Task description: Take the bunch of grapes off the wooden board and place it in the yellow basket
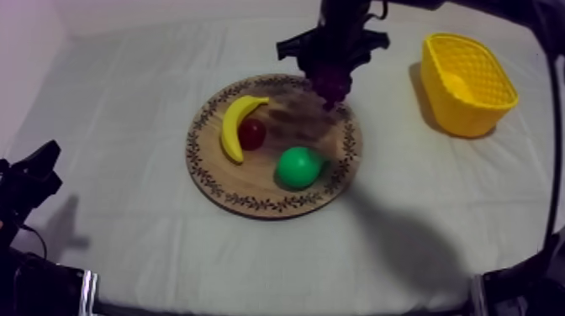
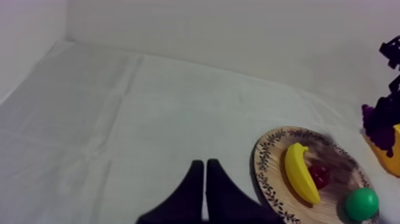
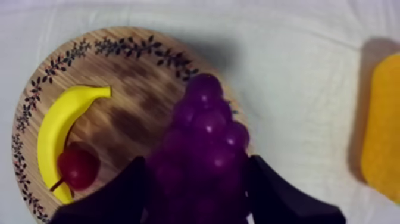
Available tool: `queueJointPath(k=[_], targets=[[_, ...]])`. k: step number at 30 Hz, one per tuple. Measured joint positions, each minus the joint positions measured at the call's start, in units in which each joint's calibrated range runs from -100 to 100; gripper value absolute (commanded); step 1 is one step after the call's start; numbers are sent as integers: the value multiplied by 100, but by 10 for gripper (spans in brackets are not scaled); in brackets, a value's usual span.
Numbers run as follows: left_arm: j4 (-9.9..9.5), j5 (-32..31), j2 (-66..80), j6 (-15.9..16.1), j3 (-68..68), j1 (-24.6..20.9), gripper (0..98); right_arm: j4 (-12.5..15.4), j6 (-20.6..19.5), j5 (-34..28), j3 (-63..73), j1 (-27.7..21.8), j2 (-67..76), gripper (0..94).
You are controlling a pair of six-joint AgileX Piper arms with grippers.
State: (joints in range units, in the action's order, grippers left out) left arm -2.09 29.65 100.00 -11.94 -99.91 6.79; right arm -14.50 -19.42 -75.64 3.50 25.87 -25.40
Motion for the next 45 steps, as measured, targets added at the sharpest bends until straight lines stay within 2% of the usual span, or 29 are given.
queueJointPath(k=[9,17,22,40,45], targets=[[0,0,0,0,0,0,1,-313,114,-49,-537,-360,1098,290],[0,0,0,0,0,0,1,-495,309,5,-740,-882,1753,293],[0,0,0,0,0,0,1,-600,461,242,-896,-1245,1963,295],[0,0,0,0,0,0,1,-671,755,1361,-1417,-2352,1707,300],[0,0,0,0,0,0,1,-546,925,1694,-1480,-2578,1465,304]])
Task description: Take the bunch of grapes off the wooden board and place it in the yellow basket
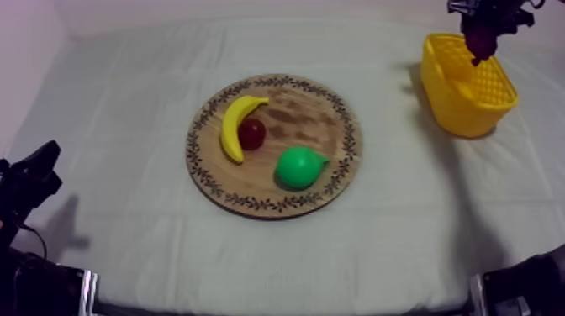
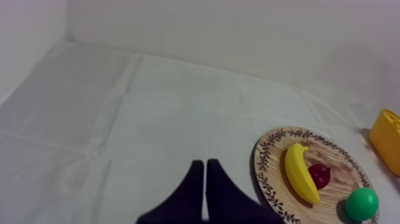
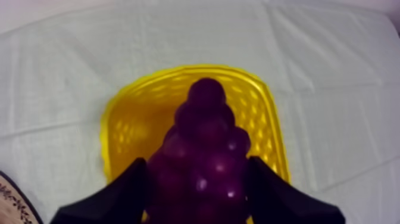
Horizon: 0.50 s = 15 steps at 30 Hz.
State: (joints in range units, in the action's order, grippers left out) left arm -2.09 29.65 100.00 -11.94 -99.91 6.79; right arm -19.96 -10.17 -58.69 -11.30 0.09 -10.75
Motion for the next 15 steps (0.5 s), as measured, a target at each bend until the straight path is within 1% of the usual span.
queueJointPath(k=[5,9,12,15], targets=[[0,0,0,0,0,0,1,91,99,327,-38,-146,-277,309],[0,0,0,0,0,0,1,157,170,488,-73,-192,-494,337],[0,0,0,0,0,0,1,234,267,628,-109,-203,-616,415],[0,0,0,0,0,0,1,247,322,744,-148,-216,-735,491]])
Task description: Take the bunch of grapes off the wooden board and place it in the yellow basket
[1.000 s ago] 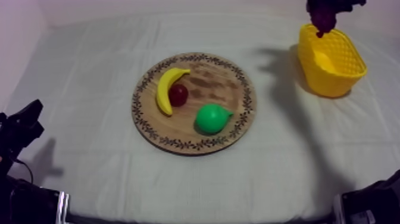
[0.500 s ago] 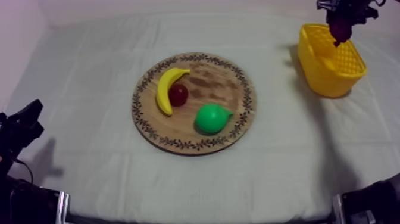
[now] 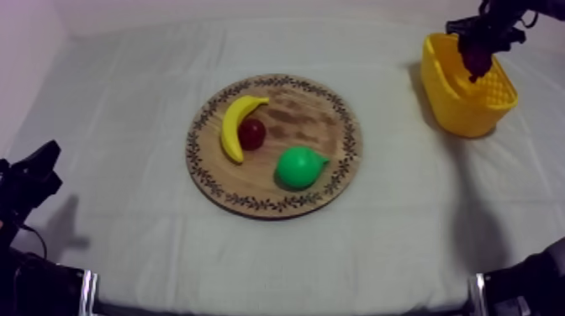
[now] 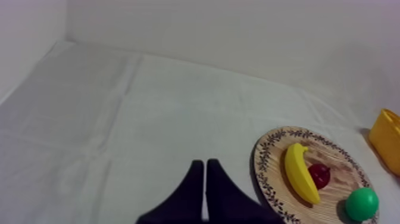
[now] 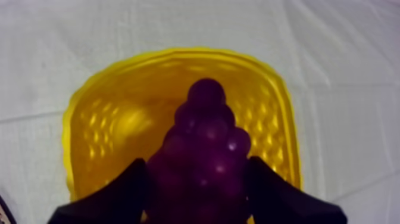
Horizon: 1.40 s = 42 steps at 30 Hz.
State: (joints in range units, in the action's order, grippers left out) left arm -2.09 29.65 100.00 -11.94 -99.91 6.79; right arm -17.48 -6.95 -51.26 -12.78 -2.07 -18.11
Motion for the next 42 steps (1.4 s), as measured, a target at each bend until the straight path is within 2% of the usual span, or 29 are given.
queueJointPath(k=[8,13,21,29,42], targets=[[0,0,0,0,0,0,1,2,15,153,30,-46,-233,589],[0,0,0,0,0,0,1,-16,25,171,72,-71,-257,599],[0,0,0,0,0,0,1,-60,1,262,-188,-99,147,555],[0,0,0,0,0,0,1,-108,-59,564,-786,-138,913,461],[0,0,0,0,0,0,1,-430,-311,1260,-2175,-212,2332,423]])
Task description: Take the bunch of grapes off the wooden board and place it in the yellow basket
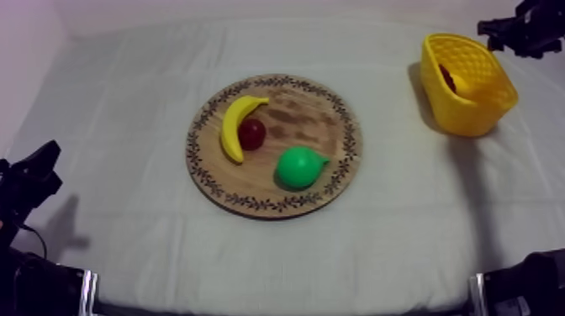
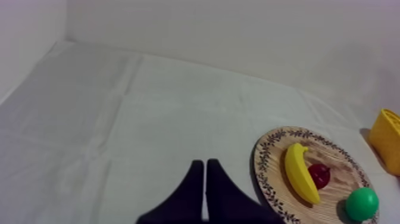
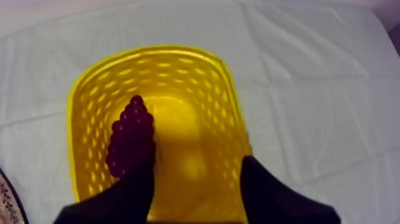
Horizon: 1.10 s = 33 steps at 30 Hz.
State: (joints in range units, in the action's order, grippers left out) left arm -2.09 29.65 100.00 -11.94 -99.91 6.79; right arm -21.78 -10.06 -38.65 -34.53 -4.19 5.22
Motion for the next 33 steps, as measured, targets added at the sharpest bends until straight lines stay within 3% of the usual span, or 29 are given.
queueJointPath(k=[5,19,26,33], targets=[[0,0,0,0,0,0,1,-261,-255,274,-677,0,538,413],[0,0,0,0,0,0,1,-571,-751,803,-2568,-39,2289,340],[0,0,0,0,0,0,1,-479,-660,1052,-3533,-83,3429,287],[0,0,0,0,0,0,1,-153,-326,1261,-4536,-170,4695,250]])
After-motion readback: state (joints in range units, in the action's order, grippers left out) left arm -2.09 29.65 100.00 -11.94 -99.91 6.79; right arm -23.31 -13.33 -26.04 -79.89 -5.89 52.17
